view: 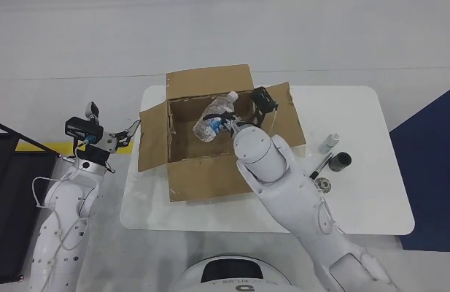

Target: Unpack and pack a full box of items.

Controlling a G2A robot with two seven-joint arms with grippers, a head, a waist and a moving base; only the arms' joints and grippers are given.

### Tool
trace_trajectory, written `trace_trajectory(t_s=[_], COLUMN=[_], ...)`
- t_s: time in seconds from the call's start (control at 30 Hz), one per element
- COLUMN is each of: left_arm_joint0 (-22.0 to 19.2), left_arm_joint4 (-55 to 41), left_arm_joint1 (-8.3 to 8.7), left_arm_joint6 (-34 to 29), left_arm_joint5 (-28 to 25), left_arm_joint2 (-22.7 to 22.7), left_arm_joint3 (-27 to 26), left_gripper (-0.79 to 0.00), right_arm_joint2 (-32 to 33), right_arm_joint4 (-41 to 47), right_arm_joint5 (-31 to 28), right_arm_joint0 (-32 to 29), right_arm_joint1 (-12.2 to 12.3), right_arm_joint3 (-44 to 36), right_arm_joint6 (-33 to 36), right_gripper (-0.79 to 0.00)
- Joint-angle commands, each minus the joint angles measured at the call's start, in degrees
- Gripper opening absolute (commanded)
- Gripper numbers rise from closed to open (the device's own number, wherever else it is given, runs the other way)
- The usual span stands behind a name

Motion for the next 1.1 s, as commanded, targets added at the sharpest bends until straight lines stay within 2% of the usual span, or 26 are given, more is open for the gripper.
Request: trace_trajectory(t_s=[0.0,0.07,0.1,0.27,0.33,0.4,0.43,0.47,0.57,0.67,0.9,1.0,1.07], left_arm_joint0=[0.0,0.0,0.0,0.0,0.0,0.0,0.0,0.0,0.0,0.0,0.0,0.0,0.0], left_arm_joint4=[0.0,0.0,0.0,0.0,0.0,0.0,0.0,0.0,0.0,0.0,0.0,0.0,0.0], left_arm_joint1=[0.0,0.0,0.0,0.0,0.0,0.0,0.0,0.0,0.0,0.0,0.0,0.0,0.0], left_arm_joint6=[0.0,0.0,0.0,0.0,0.0,0.0,0.0,0.0,0.0,0.0,0.0,0.0,0.0], left_arm_joint5=[0.0,0.0,0.0,0.0,0.0,0.0,0.0,0.0,0.0,0.0,0.0,0.0,0.0], left_arm_joint2=[0.0,0.0,0.0,0.0,0.0,0.0,0.0,0.0,0.0,0.0,0.0,0.0,0.0], left_arm_joint3=[0.0,0.0,0.0,0.0,0.0,0.0,0.0,0.0,0.0,0.0,0.0,0.0,0.0], left_gripper=[0.0,0.0,0.0,0.0,0.0,0.0,0.0,0.0,0.0,0.0,0.0,0.0,0.0], right_arm_joint2=[-1.0,-2.36,-2.99,-4.43,-4.85,-5.19,-5.22,-5.03,-3.9,-2.22,6.52,13.14,18.93], right_arm_joint4=[-1.17,-1.83,-2.35,-1.65,-1.87,-1.86,-1.74,-1.52,-2.91,-5.93,-17.79,-21.07,-20.57], right_arm_joint5=[0.0,0.0,0.0,0.0,0.0,0.0,0.0,0.0,0.0,0.0,-0.23,-3.38,-6.38], right_arm_joint0=[1.01,2.32,2.92,5.84,6.56,7.25,7.41,7.24,5.51,1.47,-16.88,-24.92,-29.15], right_arm_joint1=[-0.46,-1.11,-1.46,-3.62,-4.27,-5.0,-5.34,-5.59,-5.69,-4.81,0.54,2.66,3.48], right_arm_joint3=[3.58,7.21,9.25,17.74,19.92,21.95,21.93,21.34,17.66,8.35,-26.91,-37.19,-39.88], right_arm_joint6=[-1.1,-1.34,-1.61,-2.25,-2.94,-3.2,-3.33,-3.4,-4.02,-2.07,10.9,16.56,18.4], right_gripper=[-0.745,-0.699,-0.646,-0.622,-0.576,-0.459,-0.317,0.0,0.0,0.0,0.0,0.0,0.0])
